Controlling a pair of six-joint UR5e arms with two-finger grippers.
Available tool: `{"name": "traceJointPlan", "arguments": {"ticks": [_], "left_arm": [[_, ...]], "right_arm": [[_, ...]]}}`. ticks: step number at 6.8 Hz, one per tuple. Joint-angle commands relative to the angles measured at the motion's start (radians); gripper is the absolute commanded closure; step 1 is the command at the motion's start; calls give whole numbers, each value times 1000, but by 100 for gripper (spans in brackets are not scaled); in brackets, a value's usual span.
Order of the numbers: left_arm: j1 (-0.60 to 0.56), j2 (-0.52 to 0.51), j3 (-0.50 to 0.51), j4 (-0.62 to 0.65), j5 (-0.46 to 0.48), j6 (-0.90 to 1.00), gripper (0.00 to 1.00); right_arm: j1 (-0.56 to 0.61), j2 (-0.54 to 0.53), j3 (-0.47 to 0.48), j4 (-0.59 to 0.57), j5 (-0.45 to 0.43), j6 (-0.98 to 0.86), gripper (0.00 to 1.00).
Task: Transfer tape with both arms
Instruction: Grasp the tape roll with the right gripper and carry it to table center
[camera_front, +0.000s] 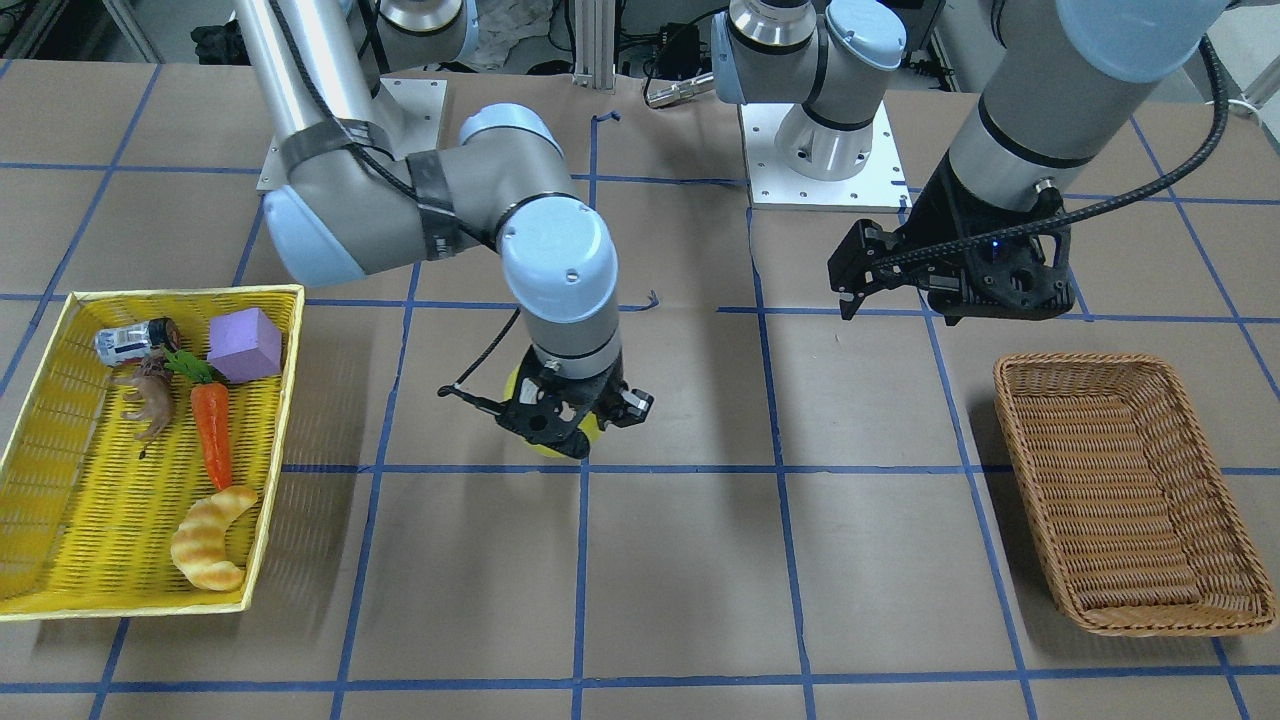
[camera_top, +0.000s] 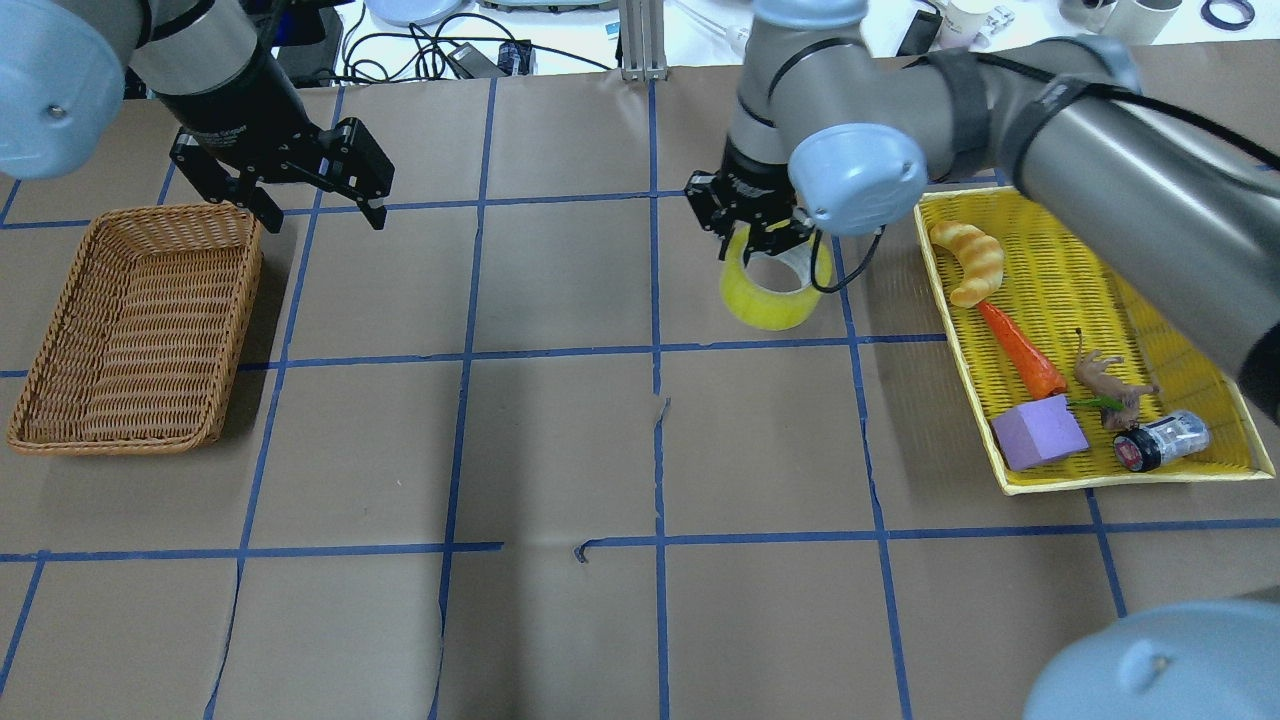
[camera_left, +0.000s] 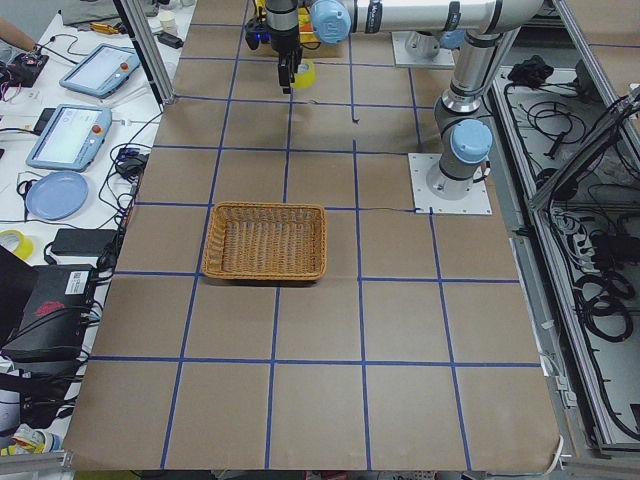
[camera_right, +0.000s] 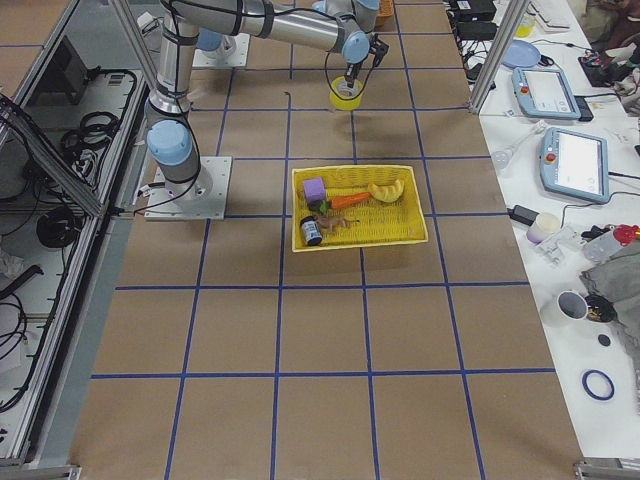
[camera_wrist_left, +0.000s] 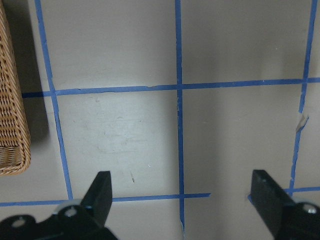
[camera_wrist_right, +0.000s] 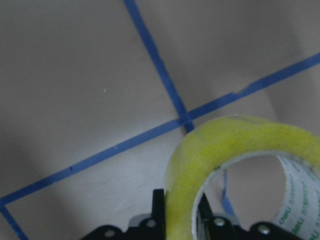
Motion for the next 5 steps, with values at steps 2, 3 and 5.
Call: {"name": "traceJointPlan", "arguments": {"ticks": [2,3,5], "left_arm": [[1,0,0,0,0,0,0],[1,0,0,0,0,0,0],[1,0,0,0,0,0,0]], "right_arm": [[97,59,3,-65,98,103,100],[106,56,5,-58,98,110,94],[106,46,5,-59,86,103,7]]}}
